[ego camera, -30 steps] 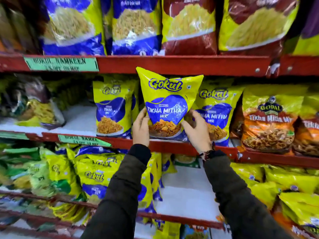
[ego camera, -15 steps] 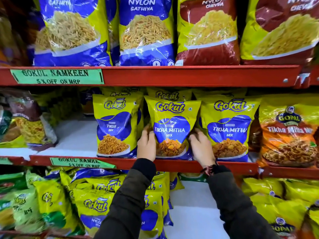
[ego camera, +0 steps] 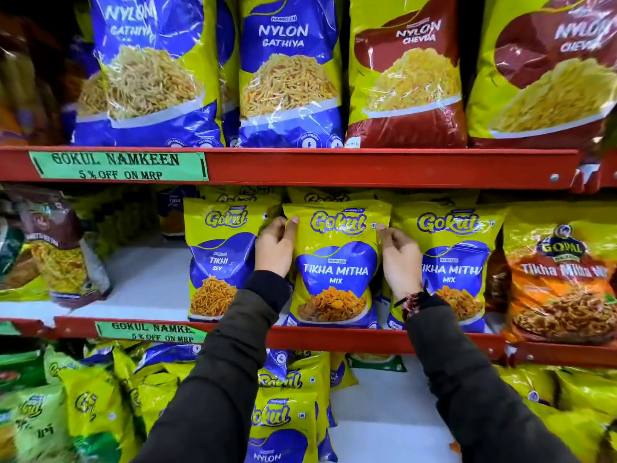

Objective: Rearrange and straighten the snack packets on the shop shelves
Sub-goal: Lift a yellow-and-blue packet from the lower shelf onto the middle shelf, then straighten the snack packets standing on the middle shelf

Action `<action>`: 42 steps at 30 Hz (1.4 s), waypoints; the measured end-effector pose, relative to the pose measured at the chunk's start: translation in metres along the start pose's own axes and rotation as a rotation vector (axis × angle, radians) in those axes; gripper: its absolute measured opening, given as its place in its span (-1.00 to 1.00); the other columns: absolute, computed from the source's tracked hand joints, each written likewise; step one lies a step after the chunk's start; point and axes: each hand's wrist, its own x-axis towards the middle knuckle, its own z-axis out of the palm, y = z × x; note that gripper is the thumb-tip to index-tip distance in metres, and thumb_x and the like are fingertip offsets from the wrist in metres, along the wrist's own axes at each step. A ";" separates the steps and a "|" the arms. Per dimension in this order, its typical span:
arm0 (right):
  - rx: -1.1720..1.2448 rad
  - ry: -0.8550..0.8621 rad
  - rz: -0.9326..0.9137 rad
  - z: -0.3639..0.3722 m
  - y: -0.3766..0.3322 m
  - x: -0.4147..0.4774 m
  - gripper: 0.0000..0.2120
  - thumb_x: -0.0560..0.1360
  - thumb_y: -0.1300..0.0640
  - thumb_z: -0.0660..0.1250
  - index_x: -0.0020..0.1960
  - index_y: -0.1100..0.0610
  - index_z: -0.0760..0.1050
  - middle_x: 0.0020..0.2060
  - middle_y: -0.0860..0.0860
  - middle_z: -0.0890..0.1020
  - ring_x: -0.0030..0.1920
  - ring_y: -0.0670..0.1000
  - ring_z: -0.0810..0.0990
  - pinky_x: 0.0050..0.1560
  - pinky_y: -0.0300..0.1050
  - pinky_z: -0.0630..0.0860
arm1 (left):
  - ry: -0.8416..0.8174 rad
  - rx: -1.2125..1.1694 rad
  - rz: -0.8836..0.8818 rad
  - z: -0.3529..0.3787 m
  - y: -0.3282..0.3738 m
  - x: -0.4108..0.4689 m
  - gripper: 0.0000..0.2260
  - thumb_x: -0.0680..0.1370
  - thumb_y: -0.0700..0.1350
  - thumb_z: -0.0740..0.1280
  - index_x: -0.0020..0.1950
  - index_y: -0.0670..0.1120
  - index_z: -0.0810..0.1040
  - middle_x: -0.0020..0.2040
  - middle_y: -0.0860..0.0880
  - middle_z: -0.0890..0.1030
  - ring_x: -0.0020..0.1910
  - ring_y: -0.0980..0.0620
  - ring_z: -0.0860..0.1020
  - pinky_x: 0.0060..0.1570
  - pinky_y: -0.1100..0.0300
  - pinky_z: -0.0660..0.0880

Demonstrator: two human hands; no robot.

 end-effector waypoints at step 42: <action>-0.331 -0.061 -0.616 -0.038 0.023 -0.042 -0.52 0.63 0.13 0.13 0.54 0.14 0.22 0.59 0.04 0.20 0.63 0.08 -0.04 0.62 0.13 -0.12 | -0.013 0.543 0.548 0.071 0.007 -0.097 -0.52 0.62 -0.06 0.07 0.55 -0.02 0.14 0.61 0.01 0.08 0.61 0.00 -0.09 0.57 -0.13 -0.05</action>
